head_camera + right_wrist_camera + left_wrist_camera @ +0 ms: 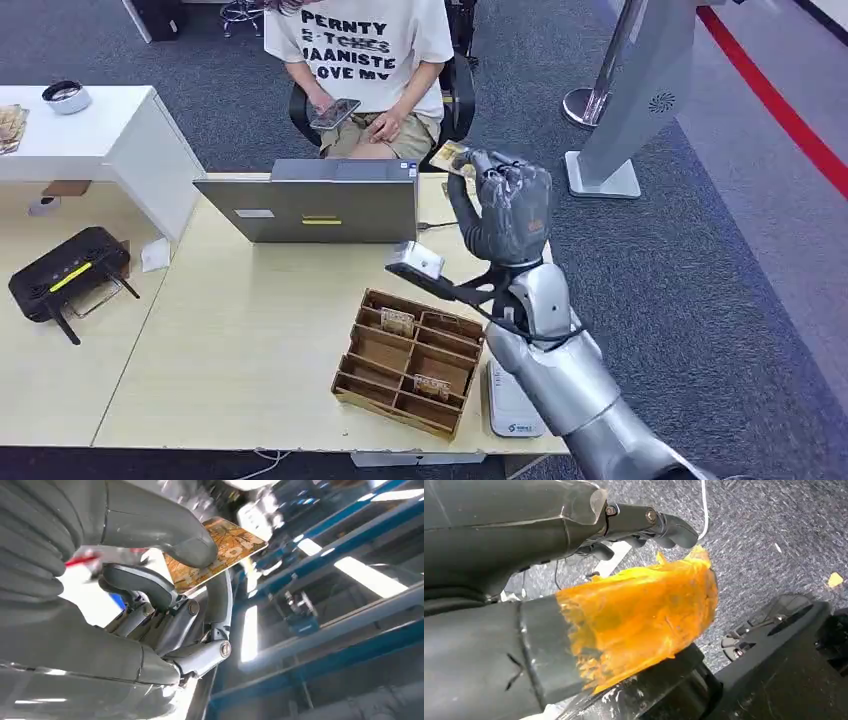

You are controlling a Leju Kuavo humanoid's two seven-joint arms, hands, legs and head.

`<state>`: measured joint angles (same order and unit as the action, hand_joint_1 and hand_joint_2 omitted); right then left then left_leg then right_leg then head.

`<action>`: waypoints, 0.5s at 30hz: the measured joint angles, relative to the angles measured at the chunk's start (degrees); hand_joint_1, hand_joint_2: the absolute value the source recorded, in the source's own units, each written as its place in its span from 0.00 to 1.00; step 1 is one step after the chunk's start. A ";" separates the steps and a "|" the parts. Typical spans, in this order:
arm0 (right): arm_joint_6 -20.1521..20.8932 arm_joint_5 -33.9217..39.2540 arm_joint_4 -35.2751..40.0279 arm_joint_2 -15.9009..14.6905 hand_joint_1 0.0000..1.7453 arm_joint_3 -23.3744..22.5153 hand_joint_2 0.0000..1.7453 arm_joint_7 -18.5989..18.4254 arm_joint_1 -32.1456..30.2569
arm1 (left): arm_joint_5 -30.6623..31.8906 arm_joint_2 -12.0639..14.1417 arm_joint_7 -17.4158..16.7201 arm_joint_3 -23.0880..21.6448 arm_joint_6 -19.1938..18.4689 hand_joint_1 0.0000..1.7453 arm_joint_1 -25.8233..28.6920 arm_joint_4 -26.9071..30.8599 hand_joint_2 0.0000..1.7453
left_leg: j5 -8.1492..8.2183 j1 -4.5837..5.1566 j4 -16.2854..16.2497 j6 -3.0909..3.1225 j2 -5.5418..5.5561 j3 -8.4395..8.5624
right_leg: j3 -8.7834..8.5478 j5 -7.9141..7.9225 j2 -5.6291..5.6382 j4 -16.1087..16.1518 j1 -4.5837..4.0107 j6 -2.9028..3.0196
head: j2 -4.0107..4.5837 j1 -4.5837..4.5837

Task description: Pass the card to the sensor for recognition and then transmit it.

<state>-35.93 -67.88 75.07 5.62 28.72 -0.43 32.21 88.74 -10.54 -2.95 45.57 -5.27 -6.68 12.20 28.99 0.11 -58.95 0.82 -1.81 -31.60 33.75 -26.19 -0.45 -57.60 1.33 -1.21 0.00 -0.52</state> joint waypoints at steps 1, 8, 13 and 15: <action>0.00 -0.73 -1.44 0.02 1.00 -0.42 1.00 -0.38 1.33 | -0.02 0.02 -0.04 -0.24 -0.20 0.00 -0.15 0.00 0.00 | 0.00 0.00 0.00 0.00 0.01 0.00 | 0.00 0.00 -0.01 0.00 0.00 0.00 | 0.00 0.02; -0.13 -7.11 -13.33 0.63 1.00 -3.57 1.00 -4.75 9.48 | -3.32 0.83 0.00 -0.48 -3.78 0.00 -0.59 0.00 0.00 | 0.01 -0.01 0.00 0.00 0.02 -0.03 | 0.02 -0.01 -0.01 -0.01 -0.01 0.00 | 0.00 0.00; -0.46 -9.62 -19.66 0.63 1.00 -5.56 1.00 -6.67 13.08 | -5.97 2.19 0.68 0.26 -6.12 0.00 -0.30 0.00 0.00 | 0.01 -0.01 0.00 0.00 0.02 -0.03 | 0.03 -0.01 -0.02 0.00 -0.01 0.00 | 0.00 0.02; -0.50 -9.78 -21.47 0.63 1.00 -6.23 1.00 -6.78 13.86 | -6.30 2.62 0.79 0.33 -6.45 0.00 -0.09 0.00 0.00 | 0.01 -0.01 0.00 0.00 0.02 -0.02 | 0.02 -0.01 -0.01 -0.01 -0.01 0.00 | 0.00 0.02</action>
<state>-36.44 -77.66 53.60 6.25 22.49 -7.21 46.07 82.44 -7.91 -2.17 45.90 -11.71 -6.77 12.20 28.99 0.11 -58.95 0.82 -1.79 -31.62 33.78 -26.20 -0.46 -57.60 1.32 -1.21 0.00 -0.50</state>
